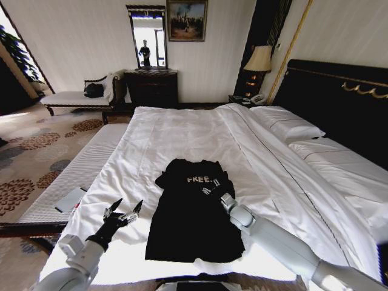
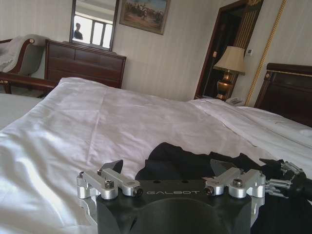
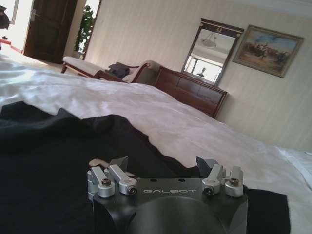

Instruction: Fold the clothes on the bed.

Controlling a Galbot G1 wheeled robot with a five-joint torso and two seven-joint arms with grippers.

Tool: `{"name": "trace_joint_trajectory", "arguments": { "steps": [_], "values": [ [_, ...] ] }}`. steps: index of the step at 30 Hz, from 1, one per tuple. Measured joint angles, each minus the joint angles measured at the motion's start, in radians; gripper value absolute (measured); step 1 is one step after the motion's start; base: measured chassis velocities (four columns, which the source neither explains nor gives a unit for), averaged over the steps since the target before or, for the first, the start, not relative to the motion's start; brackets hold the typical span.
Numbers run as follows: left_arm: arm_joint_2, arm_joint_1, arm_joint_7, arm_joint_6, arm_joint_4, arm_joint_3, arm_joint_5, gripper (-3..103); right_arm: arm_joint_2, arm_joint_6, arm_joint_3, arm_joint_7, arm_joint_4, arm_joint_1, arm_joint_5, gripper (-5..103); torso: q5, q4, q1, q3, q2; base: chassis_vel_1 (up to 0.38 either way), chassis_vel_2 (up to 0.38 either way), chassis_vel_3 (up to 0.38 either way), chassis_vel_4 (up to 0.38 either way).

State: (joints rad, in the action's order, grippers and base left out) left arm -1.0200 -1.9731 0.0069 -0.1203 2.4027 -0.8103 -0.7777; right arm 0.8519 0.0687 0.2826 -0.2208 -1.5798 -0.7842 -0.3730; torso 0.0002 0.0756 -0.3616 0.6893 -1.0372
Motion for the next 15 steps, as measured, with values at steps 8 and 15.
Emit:
{"name": "trace_joint_trajectory", "arguments": {
  "steps": [8, 15],
  "values": [
    [-0.007, -0.001, 0.000, 0.001, 0.002, 0.005, 0.004, 100, 0.000, -0.054, -0.110, -0.077, 0.049, 0.101, -0.164, 99, -0.0001, 0.0000, 0.000, 0.000, 0.000, 0.000, 0.000, 0.000, 0.000],
    [-0.007, -0.002, 0.000, 0.002, 0.012, 0.005, 0.006, 100, -0.008, -0.030, -0.128, -0.018, 0.221, 0.195, -0.186, 100, -0.0003, 0.0000, 0.000, 0.000, 0.000, 0.000, 0.000, 0.000, 0.000]
  ]
}}
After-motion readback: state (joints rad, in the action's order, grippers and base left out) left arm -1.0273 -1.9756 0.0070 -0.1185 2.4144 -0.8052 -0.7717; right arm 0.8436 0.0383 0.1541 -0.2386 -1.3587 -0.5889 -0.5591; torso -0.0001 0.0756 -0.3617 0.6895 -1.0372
